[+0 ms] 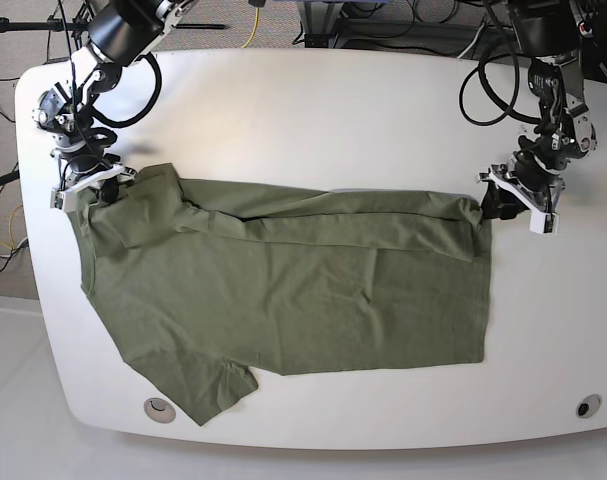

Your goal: Fold the T-shirt properly

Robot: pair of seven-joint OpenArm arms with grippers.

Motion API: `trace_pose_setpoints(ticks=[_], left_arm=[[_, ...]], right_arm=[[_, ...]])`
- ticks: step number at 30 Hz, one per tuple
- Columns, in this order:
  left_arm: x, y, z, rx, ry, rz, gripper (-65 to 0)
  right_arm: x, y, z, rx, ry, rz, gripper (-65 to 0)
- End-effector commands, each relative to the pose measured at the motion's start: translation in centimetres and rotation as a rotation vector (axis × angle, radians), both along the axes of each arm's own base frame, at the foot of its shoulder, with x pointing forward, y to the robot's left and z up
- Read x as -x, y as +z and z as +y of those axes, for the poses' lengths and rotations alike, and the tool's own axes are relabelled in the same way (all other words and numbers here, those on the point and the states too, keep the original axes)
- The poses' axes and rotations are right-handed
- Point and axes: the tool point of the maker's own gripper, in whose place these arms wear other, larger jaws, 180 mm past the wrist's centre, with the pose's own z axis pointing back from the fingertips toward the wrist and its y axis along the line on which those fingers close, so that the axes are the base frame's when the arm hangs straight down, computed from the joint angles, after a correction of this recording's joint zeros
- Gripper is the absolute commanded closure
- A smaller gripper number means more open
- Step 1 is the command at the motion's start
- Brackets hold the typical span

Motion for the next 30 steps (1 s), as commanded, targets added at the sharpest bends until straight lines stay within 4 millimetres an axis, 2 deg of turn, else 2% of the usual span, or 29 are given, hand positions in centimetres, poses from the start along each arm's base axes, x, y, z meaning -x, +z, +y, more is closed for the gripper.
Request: trace_pose_setpoints(ticks=[1, 4, 14, 20, 24, 30], left_arm=[[-1.1, 1.5, 0.1, 0.008, 0.0, -0.055, -20.9], [-1.1, 1.4, 0.0, 0.008, -0.002, -0.052, -22.1], [-1.0, 1.4, 0.4, -0.004, -0.002, -0.044, -20.1], [-1.0, 1.4, 0.4, -0.016, -0.001, -0.031, -33.1], [-1.3, 2.0, 0.0, -0.019, -0.003, -0.053, -37.6], [-1.4, 2.5, -0.4, -0.026, -0.012, -0.068, -36.6]], right_arm=[[-1.2, 1.4, -0.4, 0.02, 0.012, -0.044, 0.0], [-1.2, 1.3, -0.4, 0.022, 0.013, -0.041, 0.0], [-0.6, 1.8, -1.0, 0.039, -0.007, -0.052, 0.0], [-0.7, 1.4, -0.6, 0.025, -0.001, -0.044, 0.0], [-0.6, 1.4, -0.8, 0.024, -0.01, -0.048, 0.0], [-0.6, 1.5, -0.8, 0.024, -0.01, -0.05, 0.0]])
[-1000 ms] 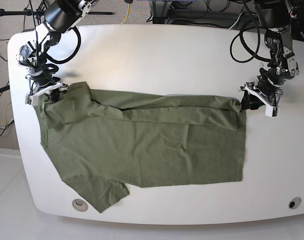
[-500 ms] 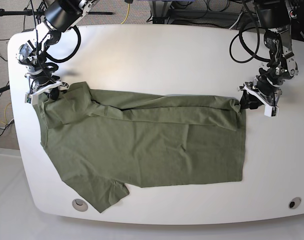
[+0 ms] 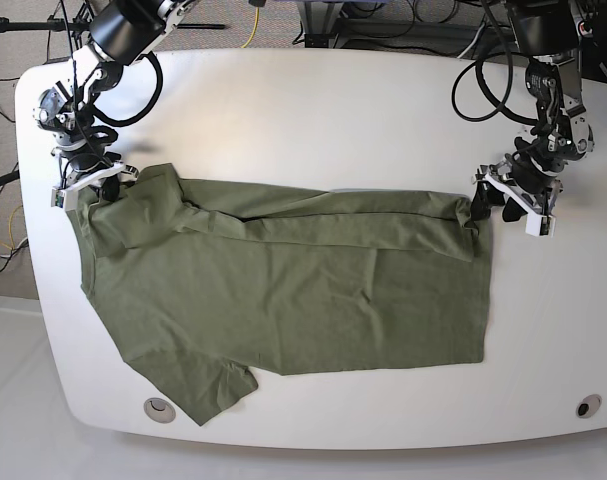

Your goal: Fold the T-shirt properly

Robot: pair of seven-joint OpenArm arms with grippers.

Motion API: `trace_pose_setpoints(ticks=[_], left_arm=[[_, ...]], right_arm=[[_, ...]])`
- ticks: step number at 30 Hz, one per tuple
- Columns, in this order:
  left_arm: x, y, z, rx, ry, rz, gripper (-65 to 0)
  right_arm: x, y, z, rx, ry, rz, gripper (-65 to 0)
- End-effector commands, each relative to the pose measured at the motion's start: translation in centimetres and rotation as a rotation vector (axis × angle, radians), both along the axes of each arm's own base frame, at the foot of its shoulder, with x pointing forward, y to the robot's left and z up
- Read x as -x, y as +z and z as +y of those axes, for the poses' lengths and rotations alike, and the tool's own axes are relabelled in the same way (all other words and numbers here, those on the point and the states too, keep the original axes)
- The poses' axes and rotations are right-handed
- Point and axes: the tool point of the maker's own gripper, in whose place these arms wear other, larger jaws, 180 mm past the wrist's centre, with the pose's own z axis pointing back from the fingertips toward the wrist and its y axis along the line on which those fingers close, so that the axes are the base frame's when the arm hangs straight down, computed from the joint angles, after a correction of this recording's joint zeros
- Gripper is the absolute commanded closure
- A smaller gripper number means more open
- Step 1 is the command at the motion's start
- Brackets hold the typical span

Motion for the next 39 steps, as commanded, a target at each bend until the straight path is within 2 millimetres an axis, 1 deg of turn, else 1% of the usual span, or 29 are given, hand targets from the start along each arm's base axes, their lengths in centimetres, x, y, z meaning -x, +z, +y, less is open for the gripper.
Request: trace_pose_setpoints(ticks=[1, 2, 4, 8, 12, 14, 22, 24, 26, 28, 32, 34, 38, 39], left_arm=[[-1.1, 1.9, 0.2, -0.008, -0.009, -0.063, -36.5], [-1.1, 1.8, 0.0, -0.008, -0.013, -0.062, -36.4], [-0.8, 1.0, 0.0, 0.005, -0.014, -0.044, -35.2], [-0.7, 0.6, -0.2, 0.011, -0.016, -0.031, -33.1], [-0.6, 0.3, 0.0, 0.02, -0.007, -0.027, -31.4], [-0.7, 0.5, 0.4, 0.032, 0.003, -0.038, -31.4], [-0.4, 0.4, 0.9, 0.052, 0.016, -0.035, -29.4], [-0.4, -0.1, 0.4, 0.049, 0.005, -0.015, -28.9], [-0.4, -0.2, 0.3, 0.048, 0.003, -0.009, -27.6], [-0.4, -0.4, 0.2, 0.045, 0.0, -0.001, -25.5], [-0.3, -0.6, 0.2, 0.047, 0.0, 0.01, -18.2], [-0.3, -0.4, 0.3, 0.041, 0.002, 0.014, -8.3], [-0.4, -0.4, 0.3, 0.041, 0.003, 0.015, -0.8], [-0.4, -0.4, 0.3, 0.04, 0.004, 0.015, 0.0]], right_arm=[[-1.0, 1.6, -0.7, 0.019, -0.002, -0.056, 0.0], [-1.0, 1.5, -0.7, 0.02, 0.0, -0.054, 0.0], [-1.1, 1.5, -0.7, 0.026, 0.003, -0.048, 0.0], [-1.1, 1.5, -0.7, 0.025, 0.004, -0.047, 0.0], [-1.1, 1.5, -0.7, 0.025, 0.002, -0.048, 0.0], [-0.9, 1.5, -0.8, 0.028, 0.001, -0.046, 0.0], [-0.9, 1.6, -0.9, 0.03, 0.0, -0.046, 0.0], [-1.0, 1.6, -0.8, 0.028, -0.001, -0.047, 0.0], [-1.0, 1.6, -0.8, 0.029, 0.0, -0.048, 0.0], [-1.0, 1.6, -0.8, 0.03, 0.0, -0.047, 0.0], [-0.9, 1.5, -0.8, 0.03, 0.0, -0.046, 0.0], [-0.9, 1.4, -0.8, 0.027, -0.002, -0.042, 0.0], [-1.0, 1.5, -0.8, 0.029, -0.001, -0.042, 0.0], [-1.0, 1.5, -0.8, 0.029, -0.001, -0.043, 0.0]])
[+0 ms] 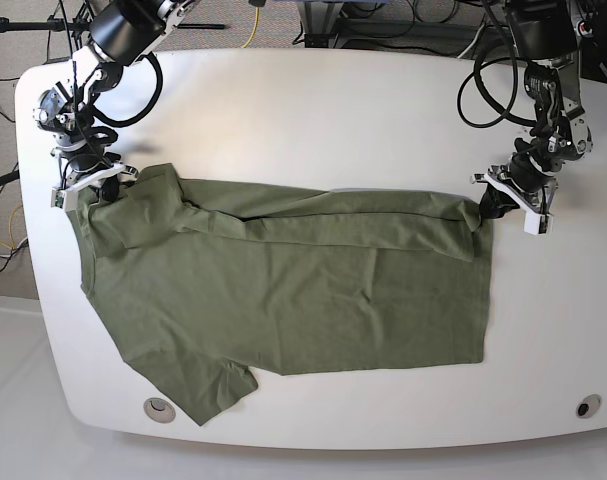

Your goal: Fold the T-shirt properly

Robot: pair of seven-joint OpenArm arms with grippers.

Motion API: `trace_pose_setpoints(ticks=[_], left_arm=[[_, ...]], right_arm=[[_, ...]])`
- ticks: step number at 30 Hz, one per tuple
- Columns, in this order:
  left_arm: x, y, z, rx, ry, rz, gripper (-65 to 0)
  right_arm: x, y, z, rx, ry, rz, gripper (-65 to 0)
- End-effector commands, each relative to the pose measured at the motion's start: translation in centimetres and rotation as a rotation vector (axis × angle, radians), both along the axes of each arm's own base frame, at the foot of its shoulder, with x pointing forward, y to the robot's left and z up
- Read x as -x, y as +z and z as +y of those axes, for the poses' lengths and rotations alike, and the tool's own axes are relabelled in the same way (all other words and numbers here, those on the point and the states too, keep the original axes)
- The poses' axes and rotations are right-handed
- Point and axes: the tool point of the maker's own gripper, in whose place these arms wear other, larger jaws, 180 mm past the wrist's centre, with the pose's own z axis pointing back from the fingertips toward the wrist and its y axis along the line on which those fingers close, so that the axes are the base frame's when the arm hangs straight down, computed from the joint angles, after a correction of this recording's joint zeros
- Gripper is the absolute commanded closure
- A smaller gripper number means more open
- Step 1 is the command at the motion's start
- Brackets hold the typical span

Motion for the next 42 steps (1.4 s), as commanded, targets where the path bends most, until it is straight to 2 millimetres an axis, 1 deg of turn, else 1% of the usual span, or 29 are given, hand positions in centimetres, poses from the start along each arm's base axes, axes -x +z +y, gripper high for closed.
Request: trace_pose_setpoints(ticks=[1, 3, 5, 15, 26, 29, 31, 33, 37, 42], left_arm=[[-0.7, 0.9, 0.5, -0.016, 0.002, -0.025, 0.0], [-0.9, 1.0, 0.4, -0.014, 0.003, -0.03, 0.0], [-0.7, 0.5, 0.7, -0.014, 0.019, -0.013, 0.0], [-0.8, 0.3, 1.4, -0.031, 0.046, -0.007, 0.0], [-0.4, 0.1, 1.5, -0.026, 0.051, 0.0, 0.0], [-0.3, 0.1, 1.5, -0.025, 0.05, 0.002, -3.1], [-0.1, 0.0, 1.5, -0.026, 0.049, 0.003, -5.9], [0.1, 0.0, 1.6, -0.028, 0.049, 0.002, -7.1], [1.4, 0.7, 2.1, -0.053, 0.024, -0.01, -5.0], [3.0, 1.0, 1.8, -0.077, -0.032, -0.014, -2.4]], right_arm=[[-1.0, 1.5, -0.8, 0.025, 0.0, -0.047, 0.0], [-1.0, 1.5, -0.7, 0.023, -0.001, -0.046, 0.0], [-1.3, 1.6, -0.7, 0.021, 0.001, -0.054, 0.0], [-1.4, 1.8, -0.7, 0.024, 0.002, -0.056, 0.0], [-1.4, 1.8, -0.9, 0.022, -0.005, -0.056, 0.0], [-1.3, 1.9, -1.0, 0.023, -0.006, -0.056, 0.0], [-1.3, 1.9, -1.1, 0.024, -0.007, -0.056, 0.0], [-1.3, 2.1, -1.1, 0.029, -0.008, -0.057, 0.0], [-0.5, 2.9, -1.9, 0.069, -0.011, -0.052, 0.0], [0.5, 3.5, -2.4, 0.1, -0.018, -0.05, 0.0]])
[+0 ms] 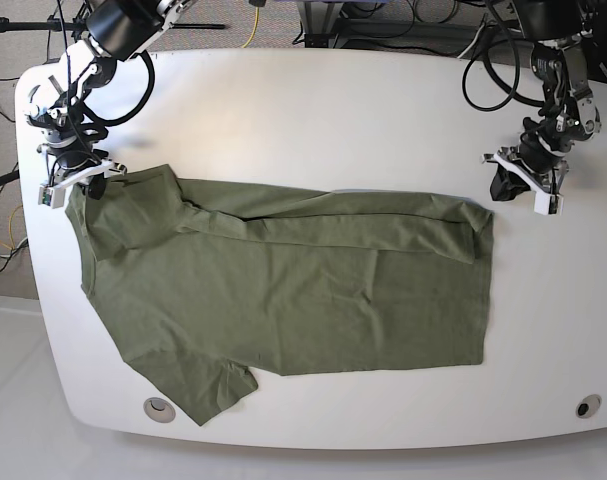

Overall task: Fold the T-shirt properly
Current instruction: 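Lift both grippers up, right gripper pulling the shoulder corner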

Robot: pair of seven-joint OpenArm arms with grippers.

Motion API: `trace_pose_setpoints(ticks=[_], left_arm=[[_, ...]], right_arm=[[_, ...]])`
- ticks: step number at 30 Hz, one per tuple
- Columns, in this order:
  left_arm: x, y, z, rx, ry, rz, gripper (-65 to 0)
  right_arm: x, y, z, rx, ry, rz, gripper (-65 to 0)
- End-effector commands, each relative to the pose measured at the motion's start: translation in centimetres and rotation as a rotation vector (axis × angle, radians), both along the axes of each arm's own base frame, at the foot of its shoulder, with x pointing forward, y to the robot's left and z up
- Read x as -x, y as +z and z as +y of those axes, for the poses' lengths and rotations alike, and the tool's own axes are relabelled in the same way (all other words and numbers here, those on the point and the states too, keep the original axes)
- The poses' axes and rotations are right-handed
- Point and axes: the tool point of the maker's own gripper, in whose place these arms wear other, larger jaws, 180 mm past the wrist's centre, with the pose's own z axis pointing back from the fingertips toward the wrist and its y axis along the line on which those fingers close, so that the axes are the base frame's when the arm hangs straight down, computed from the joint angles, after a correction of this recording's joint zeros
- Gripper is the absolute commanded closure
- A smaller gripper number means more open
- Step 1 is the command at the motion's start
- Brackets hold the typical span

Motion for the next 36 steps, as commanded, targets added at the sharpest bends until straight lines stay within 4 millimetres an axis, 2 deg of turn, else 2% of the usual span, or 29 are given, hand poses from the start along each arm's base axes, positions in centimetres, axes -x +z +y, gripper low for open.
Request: trace_pose_setpoints(ticks=[1, 5, 17, 21, 23, 27, 31, 33, 36], left_arm=[[0.1, 1.1, 0.2, -0.036, -0.041, -0.021, -2.0], [1.6, 2.0, 0.2, -0.074, -0.075, -0.02, -0.1], [4.6, 1.9, 0.6, -0.092, -0.064, 0.001, 0.0], [5.6, 2.0, 1.3, -0.104, -0.049, 0.012, 0.0], [6.6, 3.1, 3.0, -0.144, -0.019, 0.005, 0.0], [7.3, 3.7, 4.4, -0.161, 0.014, 0.007, 0.0], [6.9, 4.3, 5.1, -0.166, 0.033, -0.01, -0.2], [5.1, 4.6, 4.5, -0.149, 0.032, -0.038, -1.4], [3.4, 5.3, 4.0, -0.139, 0.031, -0.074, -2.2]], right_arm=[[-0.3, 1.8, -0.8, 0.041, 0.0, -0.05, 0.0], [0.6, 1.9, 0.0, 0.061, 0.019, -0.041, 0.0], [3.6, 1.8, 1.7, 0.106, 0.064, 0.019, 0.0], [4.7, 1.2, 2.2, 0.104, 0.076, 0.046, 0.0], [6.5, 0.2, 2.4, 0.102, 0.078, 0.087, 0.0], [7.6, -0.4, 2.8, 0.099, 0.092, 0.115, 0.0], [7.8, -0.7, 3.2, 0.095, 0.103, 0.12, 0.0], [5.9, -0.1, 3.2, 0.097, 0.109, 0.081, 0.0], [4.3, 0.5, 3.1, 0.094, 0.107, 0.048, 0.0]])
